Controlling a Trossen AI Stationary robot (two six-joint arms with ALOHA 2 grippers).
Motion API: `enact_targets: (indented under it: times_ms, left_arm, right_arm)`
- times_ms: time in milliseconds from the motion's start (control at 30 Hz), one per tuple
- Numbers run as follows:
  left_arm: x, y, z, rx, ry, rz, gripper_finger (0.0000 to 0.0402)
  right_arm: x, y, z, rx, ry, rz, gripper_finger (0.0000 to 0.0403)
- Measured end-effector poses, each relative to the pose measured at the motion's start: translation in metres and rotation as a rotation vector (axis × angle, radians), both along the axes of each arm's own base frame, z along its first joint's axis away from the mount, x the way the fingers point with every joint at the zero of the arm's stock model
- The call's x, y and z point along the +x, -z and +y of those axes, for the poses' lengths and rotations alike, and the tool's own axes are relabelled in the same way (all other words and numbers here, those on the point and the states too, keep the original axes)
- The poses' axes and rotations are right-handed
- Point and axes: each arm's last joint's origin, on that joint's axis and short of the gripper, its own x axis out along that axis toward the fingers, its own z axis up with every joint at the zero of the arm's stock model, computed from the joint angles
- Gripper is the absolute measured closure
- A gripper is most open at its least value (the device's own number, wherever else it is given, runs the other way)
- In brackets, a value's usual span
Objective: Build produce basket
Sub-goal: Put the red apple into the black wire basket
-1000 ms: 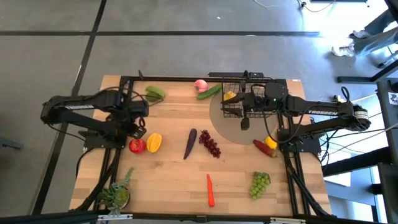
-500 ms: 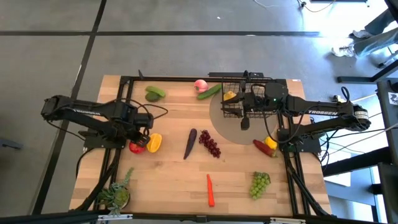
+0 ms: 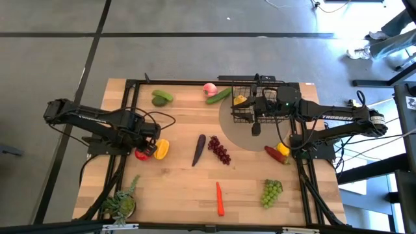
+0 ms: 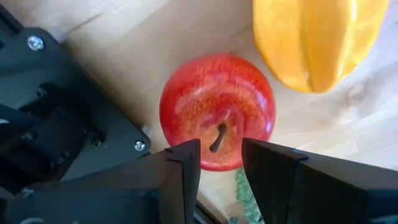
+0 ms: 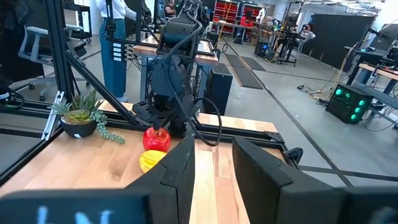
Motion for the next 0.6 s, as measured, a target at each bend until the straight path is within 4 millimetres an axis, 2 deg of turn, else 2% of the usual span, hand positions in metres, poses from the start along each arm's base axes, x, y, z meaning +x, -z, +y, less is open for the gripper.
enact_targets:
  times_ms: [600]
  left_arm:
    - [0.0006,0.0000,0.0003,0.012,-0.006,-0.006,0.0294]
  right_arm:
    - [0.0000,0.0000,0.0000,0.000,0.000,0.000,0.0291]
